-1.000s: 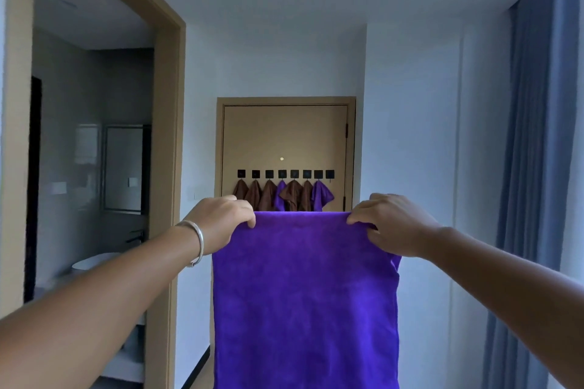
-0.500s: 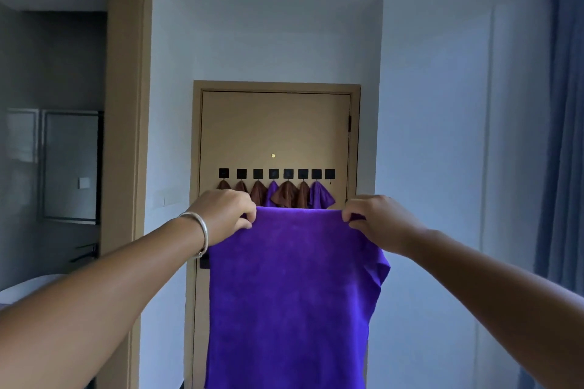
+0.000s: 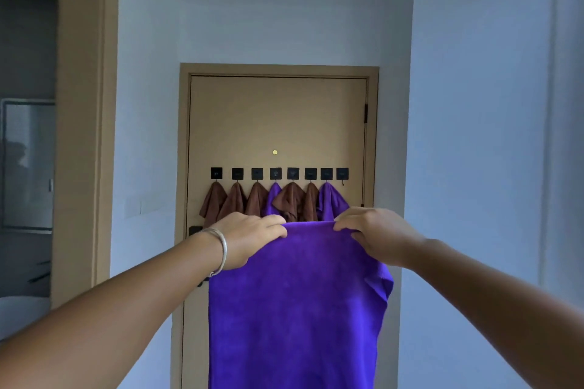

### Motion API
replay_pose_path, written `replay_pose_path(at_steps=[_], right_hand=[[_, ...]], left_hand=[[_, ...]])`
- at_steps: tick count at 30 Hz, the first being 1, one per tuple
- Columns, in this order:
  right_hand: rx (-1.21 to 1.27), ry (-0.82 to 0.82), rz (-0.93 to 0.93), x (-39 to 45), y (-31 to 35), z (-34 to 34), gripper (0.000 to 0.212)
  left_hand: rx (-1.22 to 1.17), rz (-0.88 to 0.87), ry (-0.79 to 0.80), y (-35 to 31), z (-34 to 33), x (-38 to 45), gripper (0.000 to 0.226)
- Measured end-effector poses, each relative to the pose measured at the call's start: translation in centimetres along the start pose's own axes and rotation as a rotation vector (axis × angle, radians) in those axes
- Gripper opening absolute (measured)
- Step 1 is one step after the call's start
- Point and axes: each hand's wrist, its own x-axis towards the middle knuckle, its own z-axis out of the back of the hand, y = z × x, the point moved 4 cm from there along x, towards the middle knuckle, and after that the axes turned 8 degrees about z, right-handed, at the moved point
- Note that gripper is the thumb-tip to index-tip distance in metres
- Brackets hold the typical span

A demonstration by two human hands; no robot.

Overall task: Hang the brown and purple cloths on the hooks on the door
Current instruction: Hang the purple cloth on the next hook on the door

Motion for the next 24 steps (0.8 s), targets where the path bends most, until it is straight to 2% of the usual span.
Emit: replay_pose_path(at_steps=[5,11,15,24], right_hand=[[-0.017,-0.025,0.020,3.9,-7.6,-4.7,0.040],[-0.015,-0.044,-0.025,8.6,-17.0,-9.3,0.042],[-0.033,-0.043,-0.054,10.8,-21.8,-12.5,0.045],[-0.124,0.012,-0.117,15.5,-32.6,-20.0,0.054]], left_hand=[[0.026,0.002,-0.009,1.4,-4.3,8.4,0.072],[0.093,-0.030,-0.015,3.3,-8.9,18.9,0.091],[0.089,-0.043,-0.028,4.0,-12.6,24.6,0.095],[-0.023,-0.079,-0.056,5.9,-22.0,38.1,0.090]])
